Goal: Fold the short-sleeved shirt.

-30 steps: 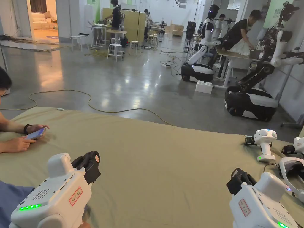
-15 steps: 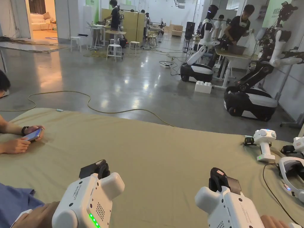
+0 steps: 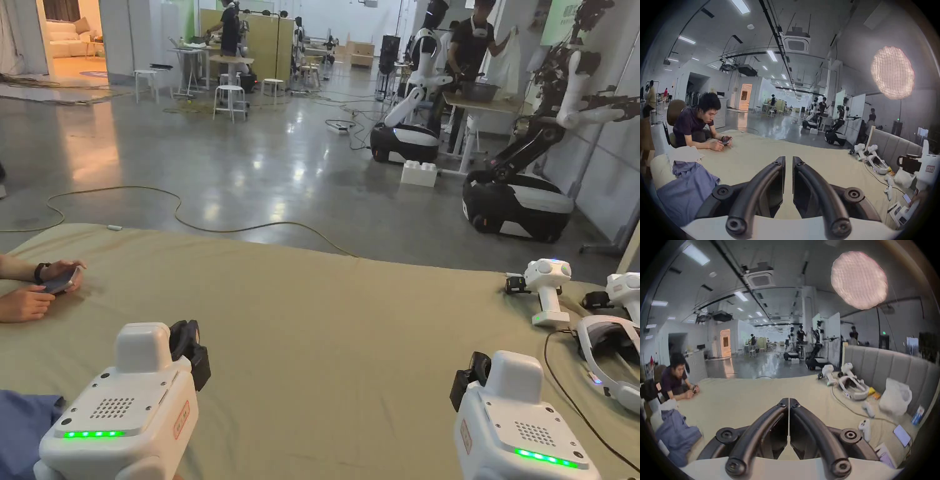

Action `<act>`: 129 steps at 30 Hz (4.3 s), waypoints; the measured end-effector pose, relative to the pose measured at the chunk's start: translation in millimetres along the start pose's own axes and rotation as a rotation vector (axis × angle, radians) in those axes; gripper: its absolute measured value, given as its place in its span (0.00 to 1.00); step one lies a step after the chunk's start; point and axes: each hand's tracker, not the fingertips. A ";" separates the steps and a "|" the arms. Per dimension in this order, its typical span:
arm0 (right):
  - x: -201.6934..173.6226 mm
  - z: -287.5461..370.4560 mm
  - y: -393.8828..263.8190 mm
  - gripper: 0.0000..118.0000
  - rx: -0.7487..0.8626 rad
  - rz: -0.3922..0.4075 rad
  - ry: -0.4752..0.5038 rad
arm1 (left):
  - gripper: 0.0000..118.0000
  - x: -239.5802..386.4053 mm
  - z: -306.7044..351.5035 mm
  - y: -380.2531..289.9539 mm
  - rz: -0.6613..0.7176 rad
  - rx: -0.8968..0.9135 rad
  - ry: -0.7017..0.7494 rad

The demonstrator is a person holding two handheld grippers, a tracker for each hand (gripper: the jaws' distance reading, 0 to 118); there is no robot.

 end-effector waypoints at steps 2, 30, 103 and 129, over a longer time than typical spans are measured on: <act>-3.2 -1.3 -0.9 0.01 -0.023 0.005 0.004 | 0.09 1.5 -2.4 3.3 -0.001 -0.004 -0.001; -55.5 -15.9 -30.1 0.01 -0.129 0.198 0.121 | 0.10 -188.9 36.8 -7.0 -0.085 -0.561 0.213; 69.5 42.0 -19.9 0.01 -0.083 0.124 -0.084 | 0.03 165.9 -47.3 -30.4 -0.099 -0.550 -0.656; 2.1 42.5 -3.1 0.01 0.037 0.111 0.043 | 0.14 48.6 19.5 8.3 -0.040 -0.140 -0.140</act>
